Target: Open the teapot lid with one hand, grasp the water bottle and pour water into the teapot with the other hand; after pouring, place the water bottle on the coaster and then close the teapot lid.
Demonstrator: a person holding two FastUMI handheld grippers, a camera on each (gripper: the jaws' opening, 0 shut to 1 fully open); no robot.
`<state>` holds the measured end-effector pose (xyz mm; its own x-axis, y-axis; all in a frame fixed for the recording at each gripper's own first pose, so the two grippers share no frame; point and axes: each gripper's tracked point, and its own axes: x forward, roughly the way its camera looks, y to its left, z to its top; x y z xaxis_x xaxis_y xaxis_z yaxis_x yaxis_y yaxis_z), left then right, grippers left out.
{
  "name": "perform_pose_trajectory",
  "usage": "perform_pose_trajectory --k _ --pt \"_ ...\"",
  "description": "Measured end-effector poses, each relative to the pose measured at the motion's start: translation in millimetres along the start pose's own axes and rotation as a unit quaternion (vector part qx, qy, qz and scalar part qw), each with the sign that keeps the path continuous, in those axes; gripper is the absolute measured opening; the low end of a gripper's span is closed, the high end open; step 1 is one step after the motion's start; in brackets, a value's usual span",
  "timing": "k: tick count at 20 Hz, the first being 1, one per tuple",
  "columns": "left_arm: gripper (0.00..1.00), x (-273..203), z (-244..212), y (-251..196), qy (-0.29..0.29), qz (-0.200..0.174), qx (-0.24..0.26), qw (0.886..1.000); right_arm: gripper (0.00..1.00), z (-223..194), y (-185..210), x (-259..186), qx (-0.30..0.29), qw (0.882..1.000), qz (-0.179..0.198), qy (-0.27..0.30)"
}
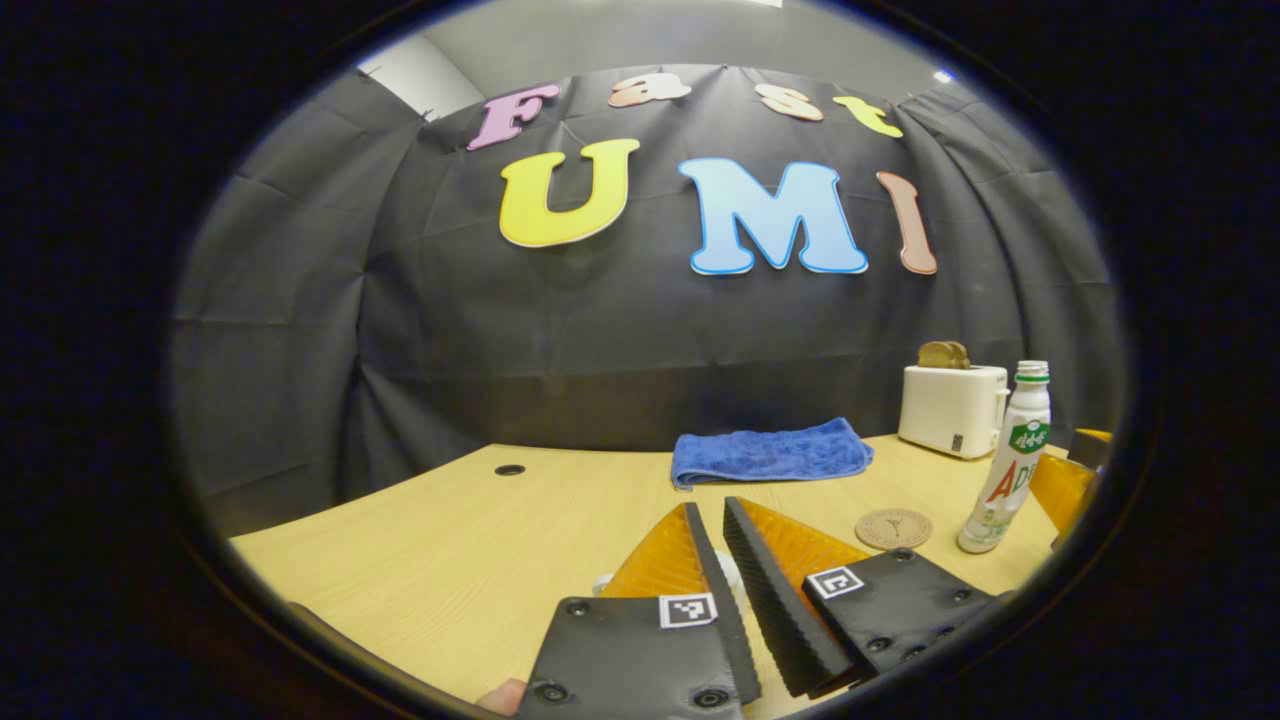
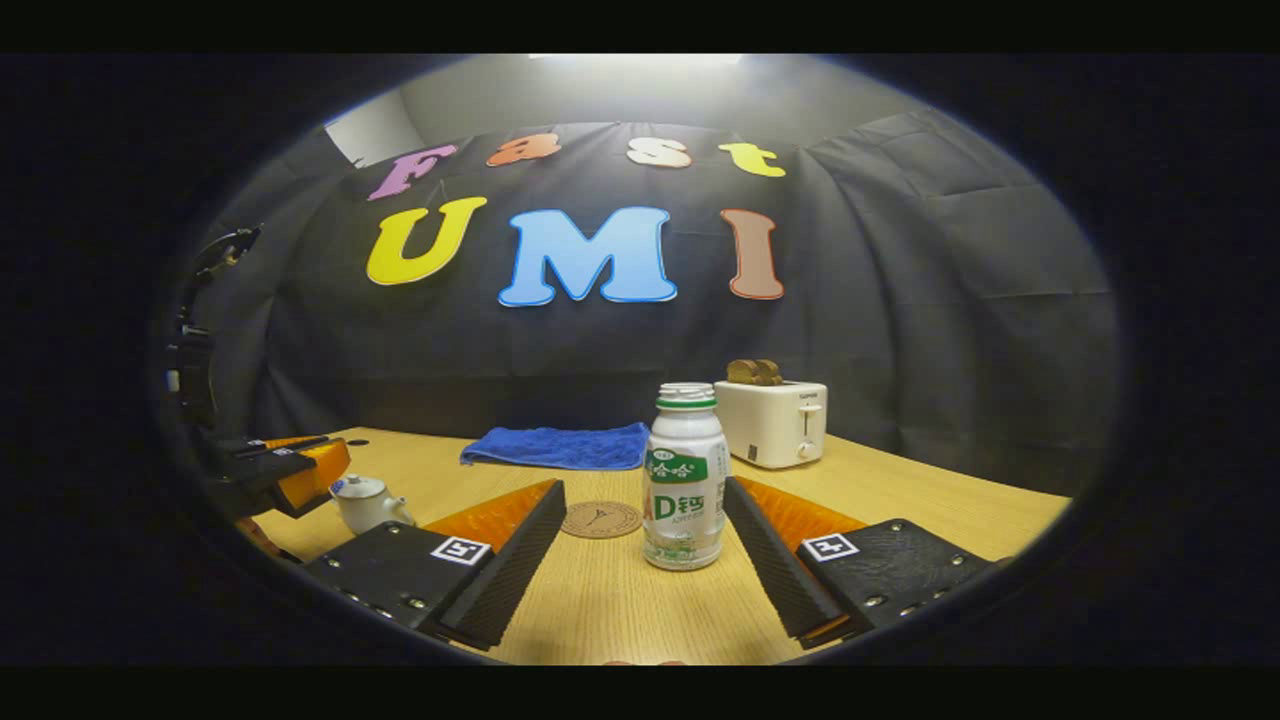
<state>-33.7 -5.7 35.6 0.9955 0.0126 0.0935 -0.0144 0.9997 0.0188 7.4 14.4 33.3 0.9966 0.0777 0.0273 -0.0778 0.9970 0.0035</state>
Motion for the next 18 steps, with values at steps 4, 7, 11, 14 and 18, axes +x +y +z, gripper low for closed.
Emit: perform_pose_trajectory --k 4,7,11,14,18 --pt "0.20 4.8 -7.6 -0.9 0.011 -0.002 -0.002 1.000 0.98 7.5 2.7 5.1 -0.007 1.000 0.009 -0.002" --pt "0.20 11.7 -16.2 -2.0 0.023 -0.003 -0.003 1.000 0.98 10.0 0.7 8.1 -0.007 1.000 0.007 -0.005" --pt "0.20 19.1 -27.0 1.4 0.037 -0.001 -0.010 0.999 0.98 6.0 0.7 9.9 -0.002 1.000 0.010 0.001" --pt "0.20 24.0 -29.3 3.8 0.038 0.001 -0.010 0.999 0.98 3.9 0.9 11.9 0.004 1.000 0.011 0.003" --pt "0.20 26.5 -36.9 3.1 0.050 0.000 -0.002 0.999 0.98 4.0 1.4 13.1 0.014 1.000 0.012 0.004"
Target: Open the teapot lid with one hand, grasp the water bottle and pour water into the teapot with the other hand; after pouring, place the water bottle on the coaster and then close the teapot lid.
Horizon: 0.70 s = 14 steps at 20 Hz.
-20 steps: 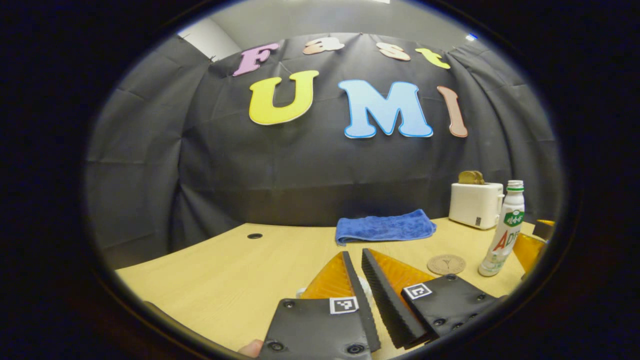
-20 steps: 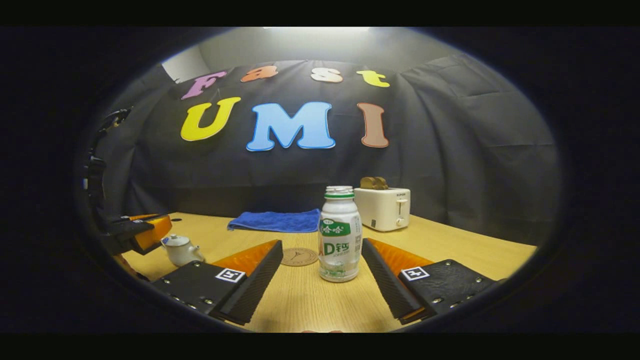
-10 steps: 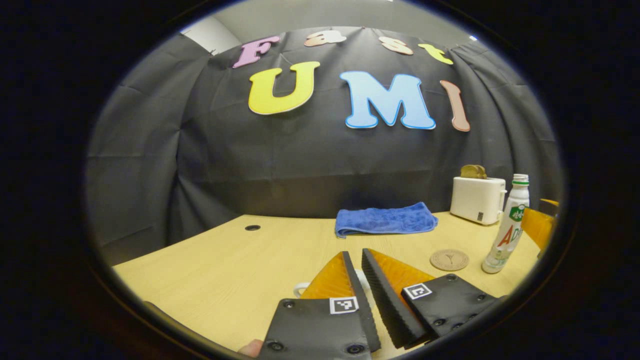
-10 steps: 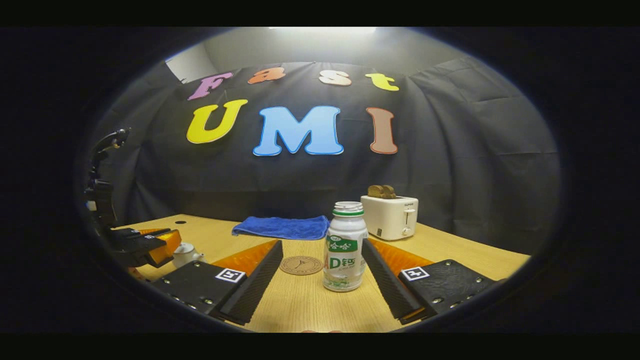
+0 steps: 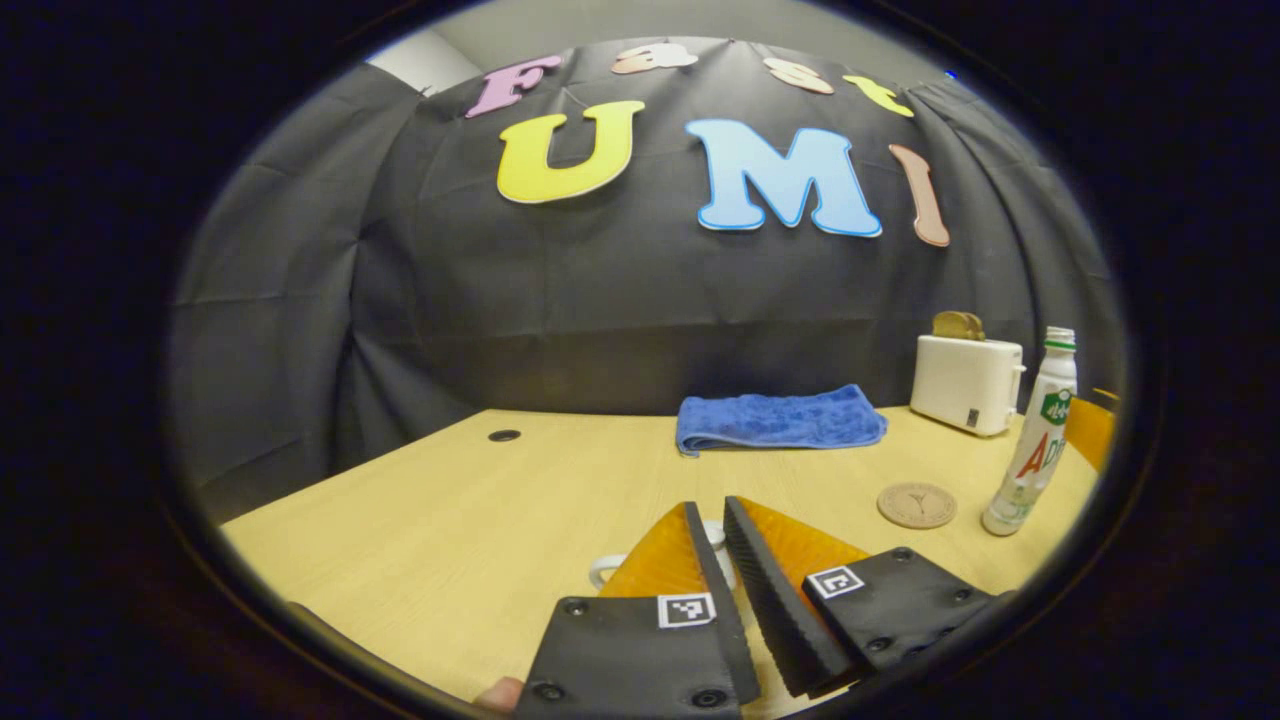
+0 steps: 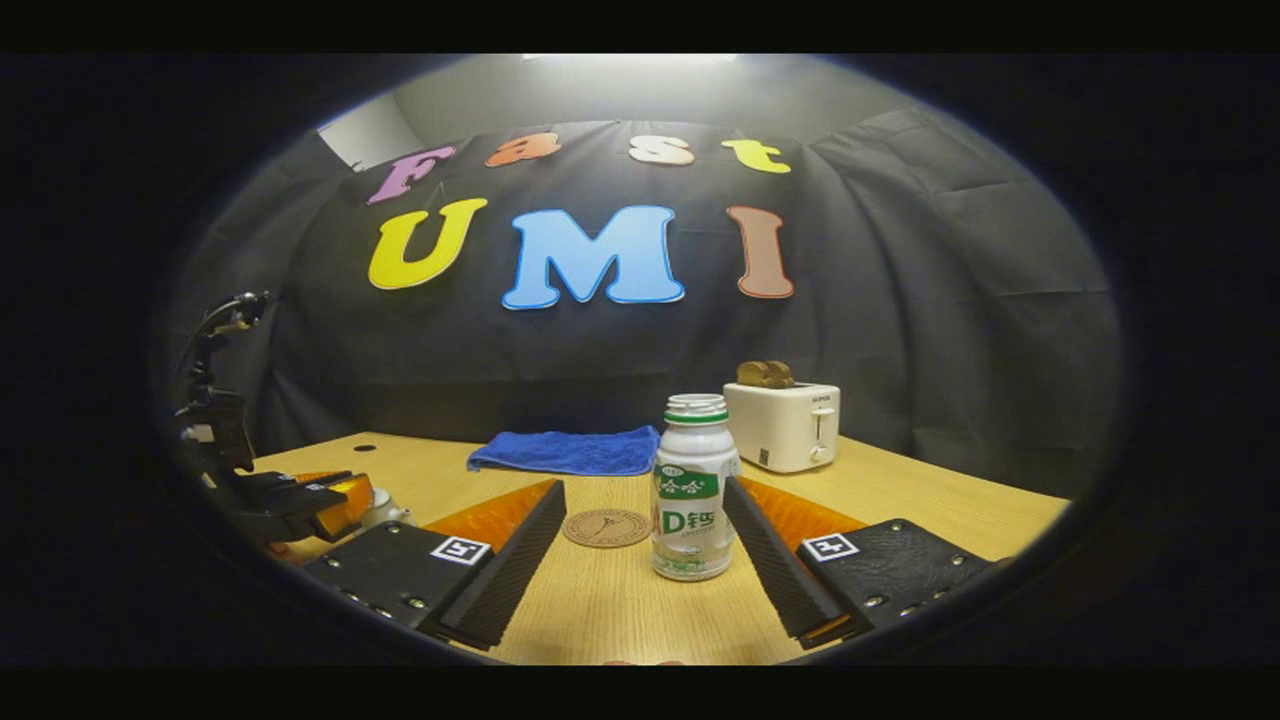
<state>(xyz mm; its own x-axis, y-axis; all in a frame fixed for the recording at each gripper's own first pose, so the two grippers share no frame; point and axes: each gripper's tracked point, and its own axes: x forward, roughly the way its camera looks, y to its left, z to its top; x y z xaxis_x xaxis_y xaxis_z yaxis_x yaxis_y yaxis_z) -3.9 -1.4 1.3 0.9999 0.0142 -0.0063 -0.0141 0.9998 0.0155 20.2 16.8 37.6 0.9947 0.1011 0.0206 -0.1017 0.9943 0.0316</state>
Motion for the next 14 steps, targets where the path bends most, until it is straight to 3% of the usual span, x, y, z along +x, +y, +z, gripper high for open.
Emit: perform_pose_trajectory --k 1,3,4,5,9,10,11,14 --pt "0.20 1.1 -1.1 -0.7 0.001 0.001 0.002 1.000 0.97 -0.5 0.4 -0.2 0.002 1.000 0.000 -0.001" --pt "1.00 2.6 -1.0 -0.1 0.001 0.002 0.005 1.000 0.98 -0.6 0.9 0.0 0.004 1.000 0.000 0.000" --pt "1.00 3.4 -1.5 -0.1 0.002 0.002 0.005 1.000 0.98 -0.6 1.0 0.3 0.004 1.000 0.000 0.001" --pt "0.20 2.2 -2.1 0.3 0.002 0.002 0.008 1.000 0.98 -1.6 0.8 0.4 0.005 1.000 0.000 0.001" --pt "0.18 2.3 -1.2 1.5 0.002 0.002 0.013 1.000 0.98 -2.7 -0.7 1.0 0.004 1.000 -0.003 0.003" --pt "1.00 2.3 0.5 2.0 0.001 -0.001 0.012 1.000 0.98 -2.4 -1.6 0.7 0.002 1.000 -0.005 0.002" --pt "0.16 2.4 -0.2 2.4 0.000 -0.002 0.009 1.000 0.98 -2.2 -2.8 1.2 0.000 1.000 -0.006 0.002" --pt "0.14 3.2 0.7 1.9 -0.001 -0.008 0.006 1.000 0.98 -3.7 -4.5 1.5 0.001 1.000 -0.009 0.002"
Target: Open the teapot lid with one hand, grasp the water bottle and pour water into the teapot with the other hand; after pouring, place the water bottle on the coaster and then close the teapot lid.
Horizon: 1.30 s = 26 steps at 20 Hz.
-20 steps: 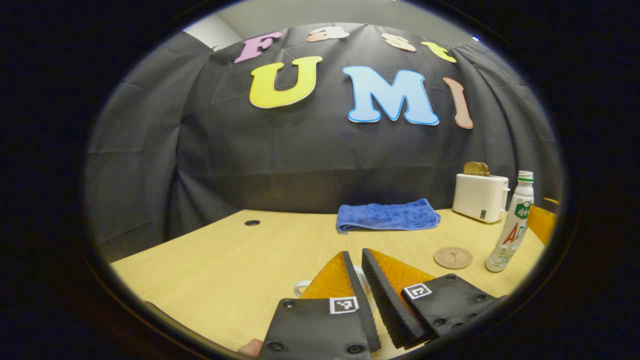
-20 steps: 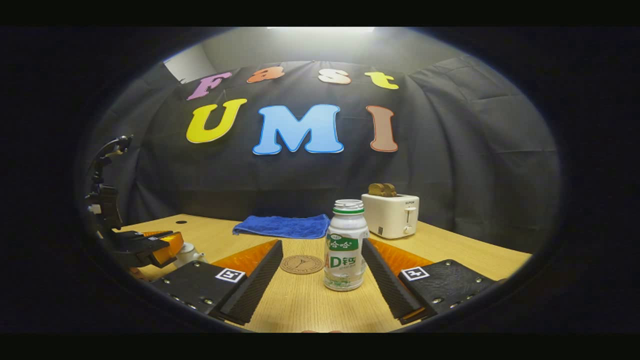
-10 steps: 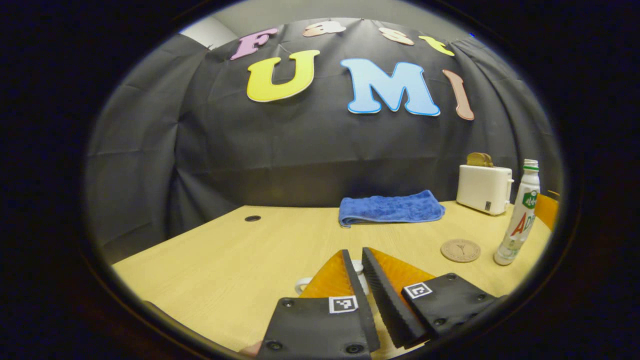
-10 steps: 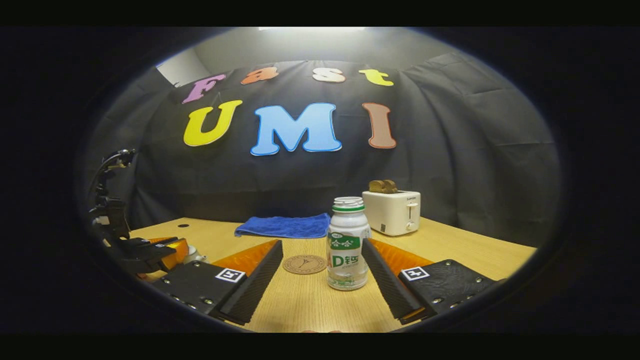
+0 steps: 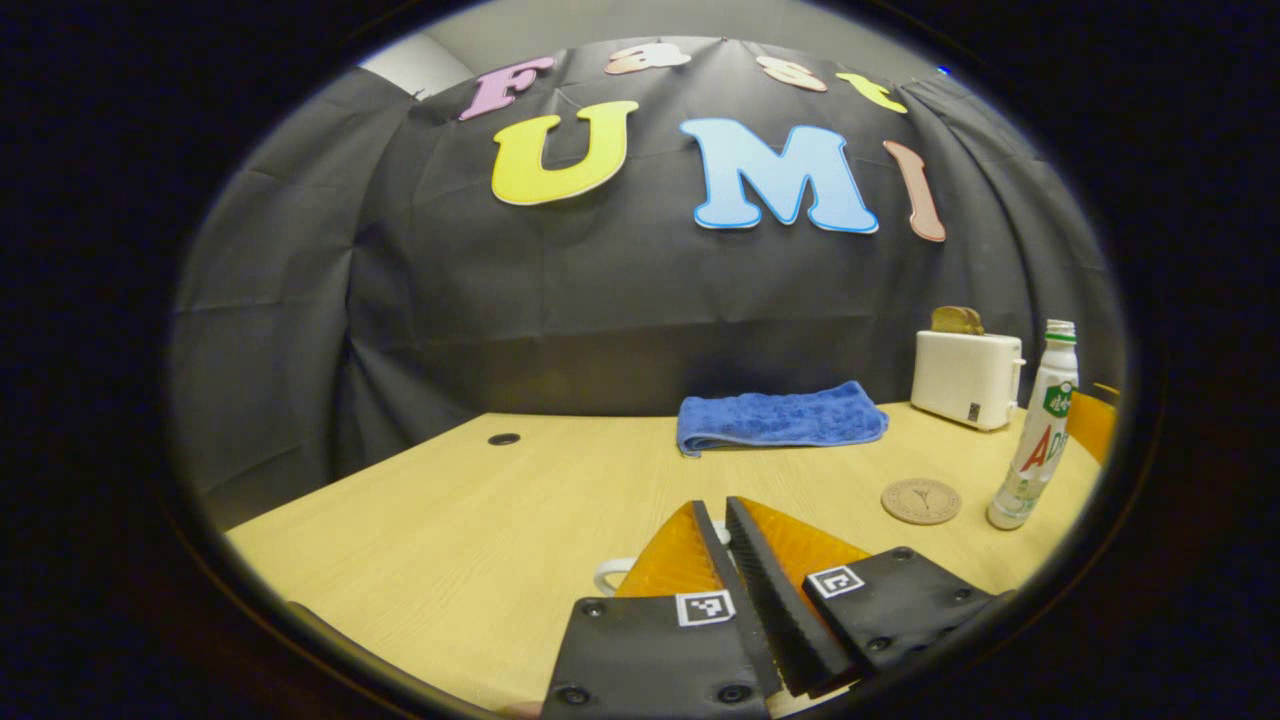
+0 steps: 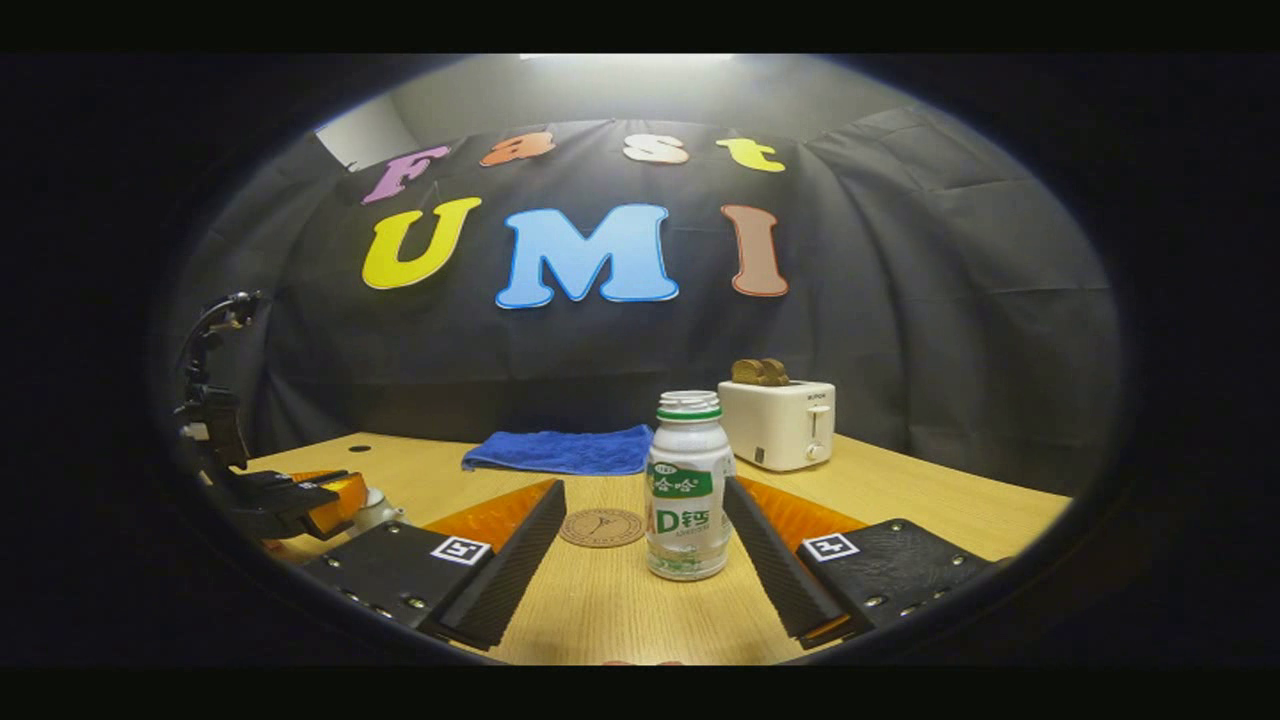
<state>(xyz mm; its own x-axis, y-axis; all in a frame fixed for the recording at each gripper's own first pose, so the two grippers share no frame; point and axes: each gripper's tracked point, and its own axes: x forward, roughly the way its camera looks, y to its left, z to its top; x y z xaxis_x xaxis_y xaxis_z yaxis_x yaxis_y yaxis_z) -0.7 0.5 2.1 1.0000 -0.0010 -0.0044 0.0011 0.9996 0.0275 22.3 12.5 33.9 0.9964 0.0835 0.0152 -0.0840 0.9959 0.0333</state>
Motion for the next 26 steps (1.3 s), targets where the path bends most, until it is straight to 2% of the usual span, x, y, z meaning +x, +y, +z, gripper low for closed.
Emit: perform_pose_trajectory --k 2,3,4,5,6,7,8,9,10,20,25,26 --pt "0.12 0.6 0.4 0.5 -0.001 0.000 0.002 1.000 0.98 -0.4 -1.2 0.0 0.001 1.000 -0.002 0.000" --pt "0.18 0.8 0.4 0.0 -0.001 0.000 0.005 1.000 0.98 -0.6 -1.9 0.6 0.001 1.000 -0.004 0.000" --pt "0.11 1.0 0.9 -0.1 -0.001 0.001 0.007 1.000 0.98 -1.0 -3.0 0.6 0.000 1.000 -0.005 0.000" --pt "0.11 0.3 1.2 0.3 -0.002 0.002 0.007 1.000 0.98 -2.0 -3.9 1.7 -0.002 1.000 -0.007 0.001" --pt "0.19 -0.3 2.8 1.0 -0.004 0.003 0.006 1.000 0.98 -2.4 -4.7 1.8 -0.004 1.000 -0.008 0.002" --pt "0.11 -1.7 6.1 1.7 -0.010 0.004 0.003 1.000 0.98 -3.5 -5.0 2.1 -0.005 1.000 -0.008 0.003" --pt "0.11 -2.6 13.2 2.4 -0.020 0.003 0.000 1.000 0.98 -4.2 -5.3 2.0 -0.003 1.000 -0.008 0.004" --pt "0.55 -3.9 18.0 2.9 -0.029 0.004 0.000 1.000 0.98 -4.8 -5.5 2.5 -0.001 1.000 -0.008 0.005" --pt "0.11 -3.9 18.8 3.0 -0.032 0.005 0.005 0.999 0.98 -5.2 -5.5 3.0 -0.001 1.000 -0.008 0.006" --pt "0.11 -12.3 34.0 4.9 -0.049 0.004 0.010 0.999 0.97 -8.5 -24.0 15.7 -0.020 0.999 -0.022 0.020" --pt "0.11 -16.8 42.2 10.7 -0.057 0.007 0.008 0.998 0.98 -20.9 -32.4 30.7 -0.018 0.999 -0.017 0.047" --pt "0.18 -17.3 43.1 12.8 -0.059 0.007 0.006 0.998 0.98 -24.4 -33.4 33.0 -0.014 0.998 -0.016 0.054"
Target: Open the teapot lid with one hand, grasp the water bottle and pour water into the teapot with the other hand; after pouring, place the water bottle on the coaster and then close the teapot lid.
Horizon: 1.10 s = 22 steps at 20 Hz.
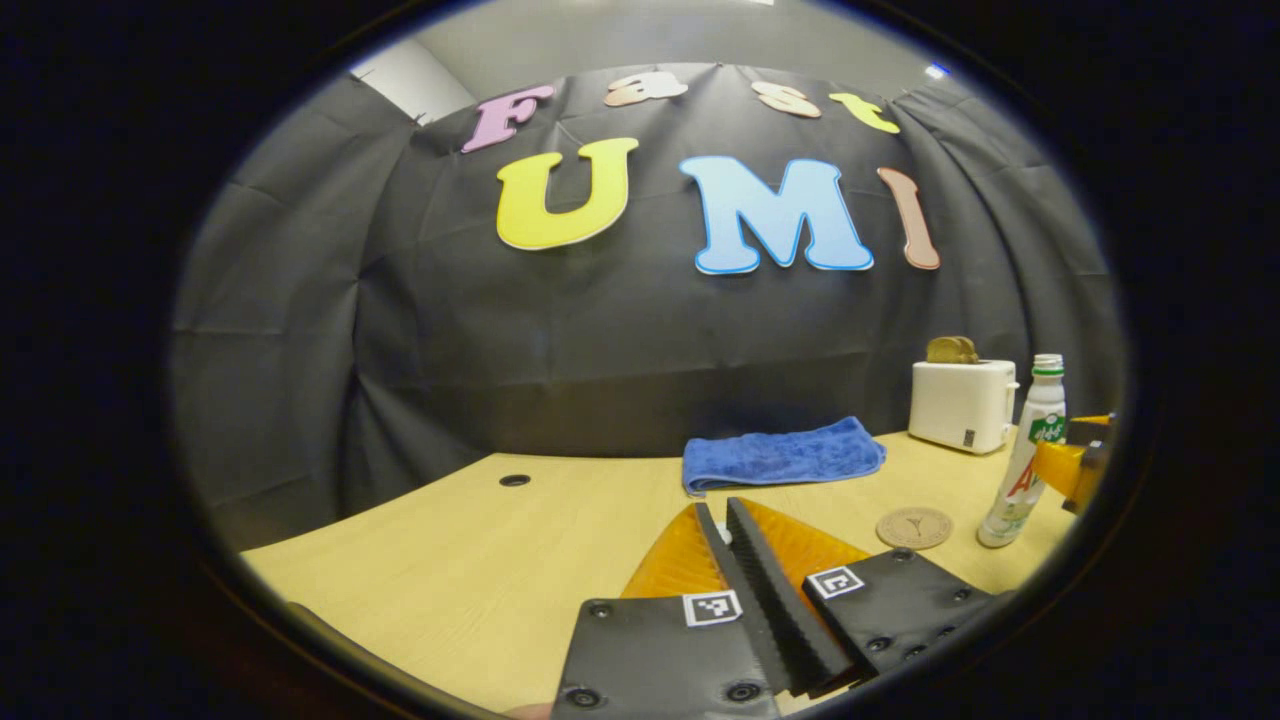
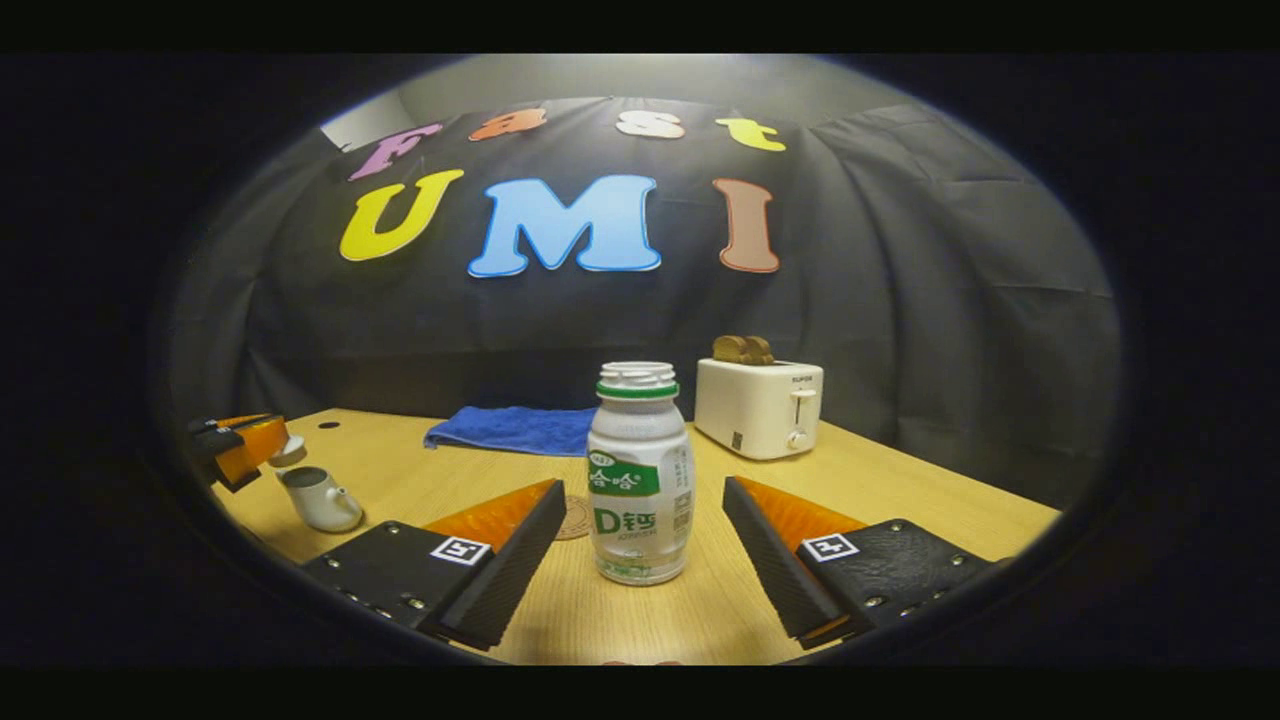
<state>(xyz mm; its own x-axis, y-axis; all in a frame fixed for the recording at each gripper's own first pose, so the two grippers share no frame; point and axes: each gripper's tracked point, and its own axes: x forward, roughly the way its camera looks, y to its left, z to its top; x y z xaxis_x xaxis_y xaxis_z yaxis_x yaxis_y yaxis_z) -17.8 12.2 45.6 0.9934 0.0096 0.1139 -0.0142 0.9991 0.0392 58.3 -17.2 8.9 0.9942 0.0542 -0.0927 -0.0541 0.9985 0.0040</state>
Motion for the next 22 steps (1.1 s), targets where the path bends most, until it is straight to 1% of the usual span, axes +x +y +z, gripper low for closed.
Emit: perform_pose_trajectory --k 1,2,9,10,11,12,13,14,15,16,17,18,19,22 --pt "1.00 -0.6 1.0 0.8 -0.002 0.001 -0.002 1.000 0.98 -2.5 -0.2 2.9 0.003 1.000 0.003 0.005" --pt "0.18 -1.3 1.8 2.0 -0.002 0.001 -0.005 1.000 0.98 -4.6 -1.0 5.8 0.004 1.000 0.004 0.010" --pt "0.18 0.4 1.8 10.5 0.000 0.002 -0.022 1.000 0.98 -14.7 -0.2 26.9 -0.002 0.999 0.011 0.030" --pt "0.12 1.1 1.0 11.4 0.002 0.002 -0.024 1.000 0.98 -16.0 0.3 29.3 -0.001 0.999 0.012 0.032" --pt "0.12 0.4 -0.5 13.4 0.004 0.003 -0.025 1.000 0.98 -17.1 -1.3 30.7 -0.001 0.999 0.009 0.034" --pt "0.18 0.6 -0.7 14.6 0.004 0.003 -0.025 1.000 0.97 -18.0 -1.9 31.7 -0.003 0.999 0.007 0.037" --pt "0.18 1.4 -1.5 16.3 0.005 0.004 -0.025 1.000 0.95 -20.2 -1.2 32.5 -0.005 0.999 0.007 0.038" --pt "0.12 1.3 -1.3 18.3 0.006 0.005 -0.025 1.000 0.94 -20.6 -0.5 33.3 -0.007 0.999 0.008 0.038" --pt "0.12 0.9 -2.0 19.2 0.006 0.006 -0.026 1.000 0.91 -20.1 -1.6 32.5 -0.009 0.999 0.007 0.038" --pt "0.12 1.6 -2.4 19.8 0.007 0.006 -0.026 1.000 0.79 -19.7 -0.6 33.3 -0.012 0.999 0.009 0.037" --pt "0.18 1.3 -4.2 20.7 0.008 0.006 -0.028 1.000 0.78 -21.0 -0.8 34.7 -0.015 0.999 0.008 0.038" --pt "0.18 2.0 -4.4 21.4 0.010 0.005 -0.029 1.000 0.78 -21.7 -0.3 34.9 -0.020 0.999 0.009 0.038" --pt "0.12 2.5 -6.3 21.5 0.011 0.005 -0.031 0.999 0.77 -19.3 1.8 33.1 -0.028 0.999 0.011 0.038" --pt "0.12 2.3 -9.0 26.4 0.015 0.006 -0.032 0.999 0.76 -13.1 9.4 31.5 -0.063 0.997 0.016 0.031"
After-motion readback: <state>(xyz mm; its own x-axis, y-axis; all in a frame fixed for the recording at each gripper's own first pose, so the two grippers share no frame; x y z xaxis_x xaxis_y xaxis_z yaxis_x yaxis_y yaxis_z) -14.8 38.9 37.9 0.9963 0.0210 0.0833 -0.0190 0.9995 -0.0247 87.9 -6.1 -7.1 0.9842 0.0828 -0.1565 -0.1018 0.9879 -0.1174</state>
